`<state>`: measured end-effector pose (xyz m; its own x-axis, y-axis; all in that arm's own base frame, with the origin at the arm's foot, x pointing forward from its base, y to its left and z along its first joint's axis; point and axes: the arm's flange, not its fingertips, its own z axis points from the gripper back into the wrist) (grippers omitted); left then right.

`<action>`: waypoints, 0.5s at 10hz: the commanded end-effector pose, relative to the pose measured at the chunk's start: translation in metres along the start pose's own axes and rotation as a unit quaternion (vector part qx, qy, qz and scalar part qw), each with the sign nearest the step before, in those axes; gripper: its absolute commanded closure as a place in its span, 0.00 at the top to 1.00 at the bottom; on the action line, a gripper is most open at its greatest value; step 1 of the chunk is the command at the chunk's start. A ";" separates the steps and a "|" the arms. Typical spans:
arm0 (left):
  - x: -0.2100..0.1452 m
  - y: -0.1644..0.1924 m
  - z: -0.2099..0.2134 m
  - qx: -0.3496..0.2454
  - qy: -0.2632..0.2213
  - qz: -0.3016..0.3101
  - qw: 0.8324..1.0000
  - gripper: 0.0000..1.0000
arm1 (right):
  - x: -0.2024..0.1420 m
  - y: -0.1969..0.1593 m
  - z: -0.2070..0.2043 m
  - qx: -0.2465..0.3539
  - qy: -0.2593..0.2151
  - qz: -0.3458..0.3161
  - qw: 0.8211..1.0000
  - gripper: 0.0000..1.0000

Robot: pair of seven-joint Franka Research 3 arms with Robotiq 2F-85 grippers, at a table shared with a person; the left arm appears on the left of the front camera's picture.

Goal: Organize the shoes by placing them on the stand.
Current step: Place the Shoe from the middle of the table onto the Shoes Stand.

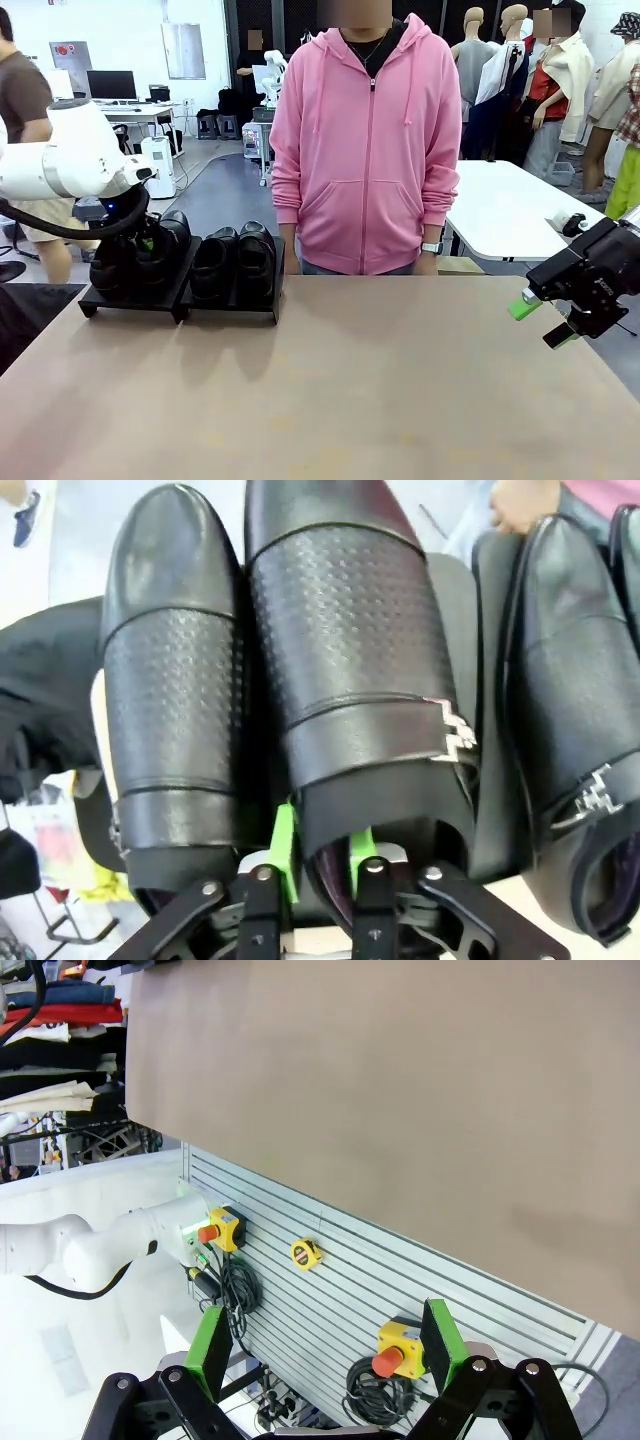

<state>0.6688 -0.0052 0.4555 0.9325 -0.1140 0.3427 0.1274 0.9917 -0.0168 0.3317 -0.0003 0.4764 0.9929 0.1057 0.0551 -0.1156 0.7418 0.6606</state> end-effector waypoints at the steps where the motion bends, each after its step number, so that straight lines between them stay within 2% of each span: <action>1: -0.013 -0.006 0.019 -0.007 0.005 -0.025 1.000 1.00 | 0.002 0.004 0.003 0.006 0.001 -0.009 1.000 1.00; 5: -0.036 -0.024 0.065 -0.011 -0.007 -0.058 0.998 1.00 | 0.002 0.004 0.003 0.006 0.001 -0.009 1.000 1.00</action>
<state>0.6307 -0.0247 0.5009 0.9165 -0.1865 0.3538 0.2013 0.9795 -0.0052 0.3317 -0.0003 0.4764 0.9929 0.1057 0.0549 -0.1155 0.7418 0.6606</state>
